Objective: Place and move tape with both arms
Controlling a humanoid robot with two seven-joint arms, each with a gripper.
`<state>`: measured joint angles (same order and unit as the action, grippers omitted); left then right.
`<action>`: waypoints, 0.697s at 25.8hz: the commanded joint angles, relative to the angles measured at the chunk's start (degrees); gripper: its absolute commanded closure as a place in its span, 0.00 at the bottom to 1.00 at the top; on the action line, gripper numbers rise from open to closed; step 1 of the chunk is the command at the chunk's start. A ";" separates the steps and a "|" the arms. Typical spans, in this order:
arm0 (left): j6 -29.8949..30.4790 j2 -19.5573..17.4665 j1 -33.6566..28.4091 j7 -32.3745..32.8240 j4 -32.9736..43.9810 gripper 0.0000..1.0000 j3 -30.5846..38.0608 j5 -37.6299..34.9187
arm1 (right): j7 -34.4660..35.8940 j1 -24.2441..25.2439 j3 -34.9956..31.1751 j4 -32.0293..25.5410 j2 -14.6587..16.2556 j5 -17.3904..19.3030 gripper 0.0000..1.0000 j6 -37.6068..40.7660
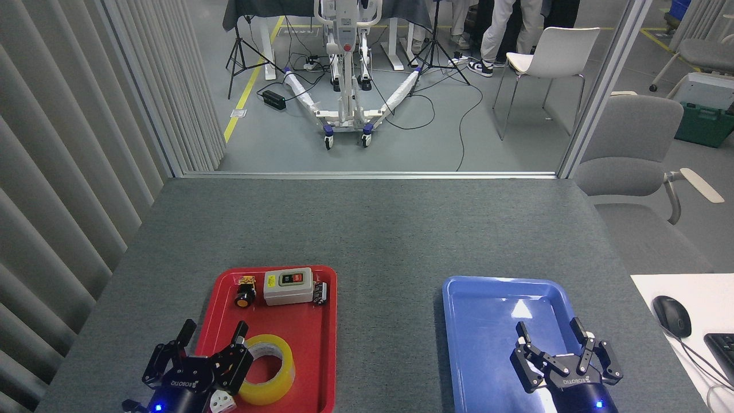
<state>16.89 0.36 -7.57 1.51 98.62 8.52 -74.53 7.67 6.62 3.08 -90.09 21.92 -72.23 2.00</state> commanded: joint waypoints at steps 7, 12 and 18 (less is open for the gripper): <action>-0.01 -0.18 -0.16 0.08 0.00 0.01 0.00 0.00 | 0.24 0.59 -0.53 0.00 -0.74 -0.98 0.00 -1.56; -0.01 -2.20 2.91 6.22 0.08 0.01 -0.26 0.52 | 0.24 1.38 -0.62 -0.79 -0.83 -1.16 0.00 -3.23; -0.10 -8.80 10.82 22.93 -0.71 0.01 -4.22 1.14 | 0.51 1.82 -0.79 -1.41 -0.91 -1.42 0.00 -4.19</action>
<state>16.91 -6.10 0.30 18.63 98.28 6.27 -73.75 7.99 8.25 2.42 -91.29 21.07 -73.51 -1.86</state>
